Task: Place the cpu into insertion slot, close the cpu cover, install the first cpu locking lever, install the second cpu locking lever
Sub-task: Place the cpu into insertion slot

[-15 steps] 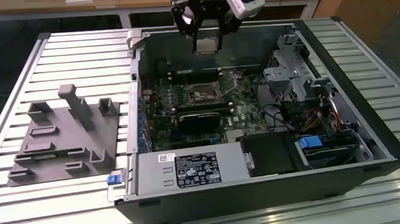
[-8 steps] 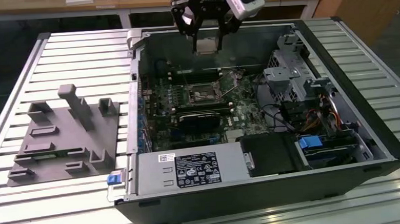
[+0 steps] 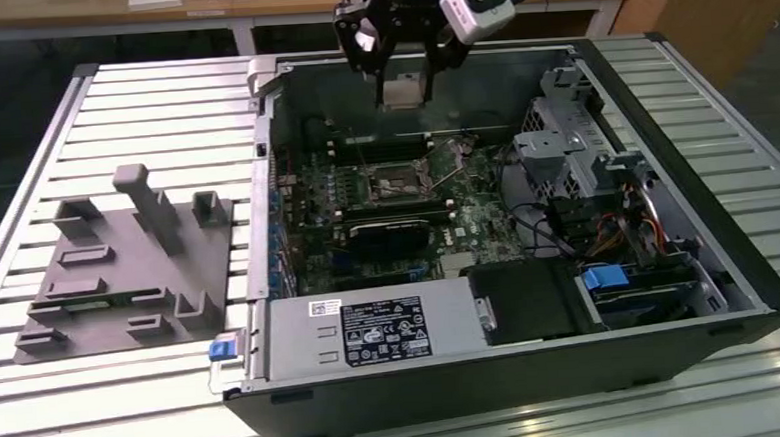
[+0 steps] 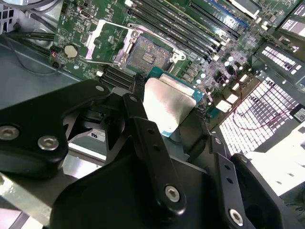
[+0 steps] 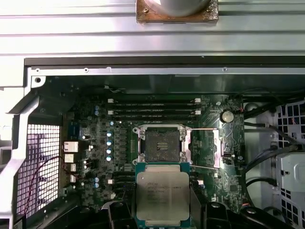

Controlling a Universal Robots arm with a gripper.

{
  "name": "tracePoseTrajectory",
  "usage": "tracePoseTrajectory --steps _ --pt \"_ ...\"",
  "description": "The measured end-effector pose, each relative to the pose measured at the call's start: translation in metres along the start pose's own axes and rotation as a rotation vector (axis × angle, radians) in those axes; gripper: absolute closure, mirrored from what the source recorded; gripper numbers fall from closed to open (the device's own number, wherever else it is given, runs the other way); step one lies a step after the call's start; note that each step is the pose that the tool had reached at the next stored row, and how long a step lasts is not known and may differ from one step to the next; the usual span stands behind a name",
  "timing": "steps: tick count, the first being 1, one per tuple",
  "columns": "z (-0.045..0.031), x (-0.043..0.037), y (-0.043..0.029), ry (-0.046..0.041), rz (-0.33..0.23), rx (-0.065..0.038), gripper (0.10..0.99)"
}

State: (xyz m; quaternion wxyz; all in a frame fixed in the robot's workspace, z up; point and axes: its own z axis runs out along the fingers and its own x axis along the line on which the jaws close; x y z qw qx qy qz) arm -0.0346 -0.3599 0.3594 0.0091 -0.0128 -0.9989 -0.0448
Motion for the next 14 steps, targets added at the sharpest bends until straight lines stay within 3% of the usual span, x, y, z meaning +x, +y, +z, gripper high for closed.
tracePoseTrajectory --steps 14 --pt "0.0120 -0.0002 -0.0011 0.0000 0.000 0.000 0.549"
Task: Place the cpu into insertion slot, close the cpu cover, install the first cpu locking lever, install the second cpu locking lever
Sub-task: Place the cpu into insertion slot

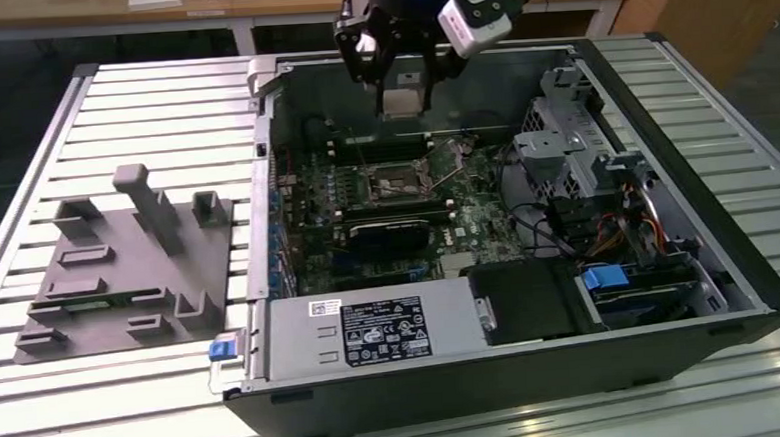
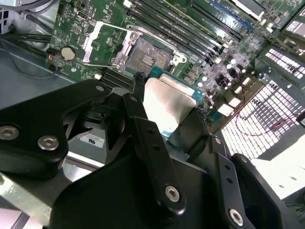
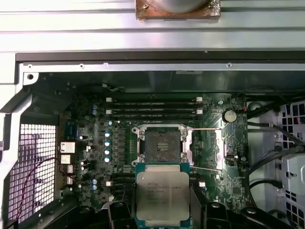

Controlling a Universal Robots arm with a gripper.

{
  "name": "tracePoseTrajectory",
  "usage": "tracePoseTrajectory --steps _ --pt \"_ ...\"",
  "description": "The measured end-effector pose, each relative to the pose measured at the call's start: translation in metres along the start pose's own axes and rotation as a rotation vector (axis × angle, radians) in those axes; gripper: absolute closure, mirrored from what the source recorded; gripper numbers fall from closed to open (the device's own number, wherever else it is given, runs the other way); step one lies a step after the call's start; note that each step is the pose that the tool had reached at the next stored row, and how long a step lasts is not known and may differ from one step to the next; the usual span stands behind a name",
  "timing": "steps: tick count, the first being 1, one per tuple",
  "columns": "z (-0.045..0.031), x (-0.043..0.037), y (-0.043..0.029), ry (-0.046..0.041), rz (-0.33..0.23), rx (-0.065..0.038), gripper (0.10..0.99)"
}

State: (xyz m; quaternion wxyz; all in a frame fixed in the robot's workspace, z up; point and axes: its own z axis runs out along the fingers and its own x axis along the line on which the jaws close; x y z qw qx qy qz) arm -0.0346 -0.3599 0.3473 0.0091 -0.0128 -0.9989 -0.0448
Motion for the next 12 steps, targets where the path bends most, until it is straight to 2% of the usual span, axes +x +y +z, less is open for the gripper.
tracePoseTrajectory --steps 12 --pt "0.0154 -0.0003 -0.0014 -0.0010 0.000 0.000 0.549"
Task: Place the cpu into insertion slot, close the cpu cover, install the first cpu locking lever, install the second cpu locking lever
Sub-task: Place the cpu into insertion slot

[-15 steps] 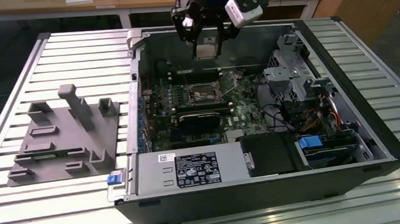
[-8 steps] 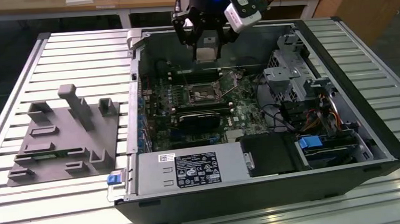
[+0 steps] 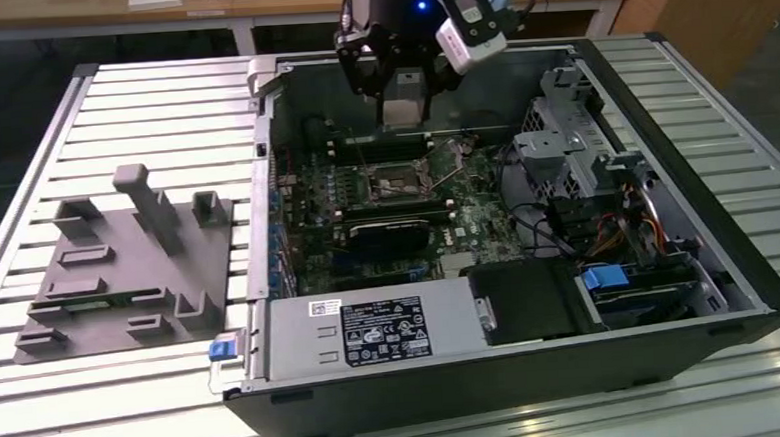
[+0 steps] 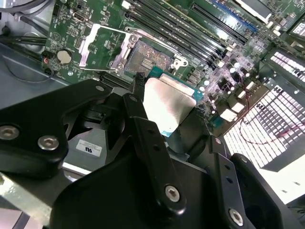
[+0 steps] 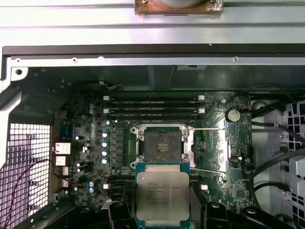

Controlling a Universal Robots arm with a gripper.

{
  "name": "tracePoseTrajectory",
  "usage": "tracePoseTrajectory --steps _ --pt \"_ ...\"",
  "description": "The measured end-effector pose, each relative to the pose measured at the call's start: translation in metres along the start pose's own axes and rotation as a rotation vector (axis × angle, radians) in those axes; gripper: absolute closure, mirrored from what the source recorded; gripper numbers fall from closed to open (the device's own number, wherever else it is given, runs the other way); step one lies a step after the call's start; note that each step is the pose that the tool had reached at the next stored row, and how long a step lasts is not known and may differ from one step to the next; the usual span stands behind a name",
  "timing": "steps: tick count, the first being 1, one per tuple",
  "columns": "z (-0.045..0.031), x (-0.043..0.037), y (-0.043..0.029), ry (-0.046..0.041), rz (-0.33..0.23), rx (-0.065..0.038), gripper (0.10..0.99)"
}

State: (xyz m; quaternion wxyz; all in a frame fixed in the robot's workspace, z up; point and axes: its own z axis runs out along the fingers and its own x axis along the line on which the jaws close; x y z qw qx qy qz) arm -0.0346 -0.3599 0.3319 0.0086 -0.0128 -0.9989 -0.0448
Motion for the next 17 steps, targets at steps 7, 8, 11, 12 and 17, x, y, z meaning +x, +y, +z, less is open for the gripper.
tracePoseTrajectory --steps 7,8,11,12,17 --pt "0.0109 -0.0002 -0.0010 -0.0007 0.000 0.000 0.549" --pt "0.0126 -0.0002 -0.0011 -0.0007 0.000 0.000 0.549" --pt "0.0180 -0.0003 -0.0016 -0.0007 0.000 0.000 0.549" --pt "0.0197 -0.0004 -0.0018 -0.0007 0.000 0.000 0.549" --pt "0.0288 -0.0005 -0.0026 -0.0007 0.000 0.000 0.549"
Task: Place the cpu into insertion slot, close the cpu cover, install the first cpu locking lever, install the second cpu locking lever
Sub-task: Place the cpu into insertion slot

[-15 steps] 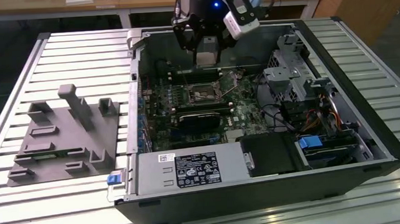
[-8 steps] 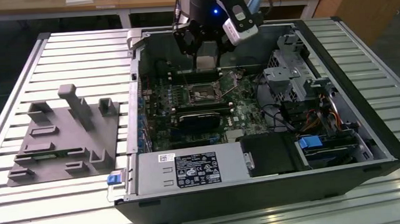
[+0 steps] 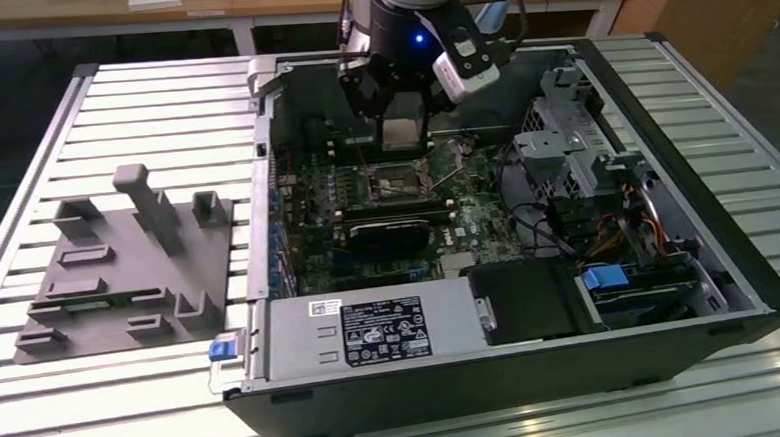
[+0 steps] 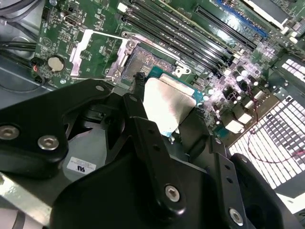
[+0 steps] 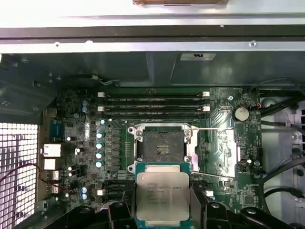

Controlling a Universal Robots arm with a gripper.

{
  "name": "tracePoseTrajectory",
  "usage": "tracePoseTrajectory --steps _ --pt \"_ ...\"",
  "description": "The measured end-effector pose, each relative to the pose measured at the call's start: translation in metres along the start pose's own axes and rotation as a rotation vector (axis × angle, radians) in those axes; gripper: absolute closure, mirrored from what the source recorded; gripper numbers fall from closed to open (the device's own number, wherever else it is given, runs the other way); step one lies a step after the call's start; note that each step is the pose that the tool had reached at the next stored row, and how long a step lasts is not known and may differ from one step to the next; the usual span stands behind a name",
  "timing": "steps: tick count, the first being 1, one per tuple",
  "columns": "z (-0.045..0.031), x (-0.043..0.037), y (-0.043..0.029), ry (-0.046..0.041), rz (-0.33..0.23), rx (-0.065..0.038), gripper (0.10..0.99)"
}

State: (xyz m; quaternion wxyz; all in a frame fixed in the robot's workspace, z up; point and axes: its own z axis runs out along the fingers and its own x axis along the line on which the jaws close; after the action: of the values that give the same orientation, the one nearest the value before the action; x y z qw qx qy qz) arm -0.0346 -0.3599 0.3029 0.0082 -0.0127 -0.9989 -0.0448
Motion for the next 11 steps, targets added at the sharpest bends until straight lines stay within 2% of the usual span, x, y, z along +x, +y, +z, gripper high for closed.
tracePoseTrajectory --steps 11 --pt "0.0194 -0.0003 -0.0017 -0.0003 0.002 0.000 0.549"
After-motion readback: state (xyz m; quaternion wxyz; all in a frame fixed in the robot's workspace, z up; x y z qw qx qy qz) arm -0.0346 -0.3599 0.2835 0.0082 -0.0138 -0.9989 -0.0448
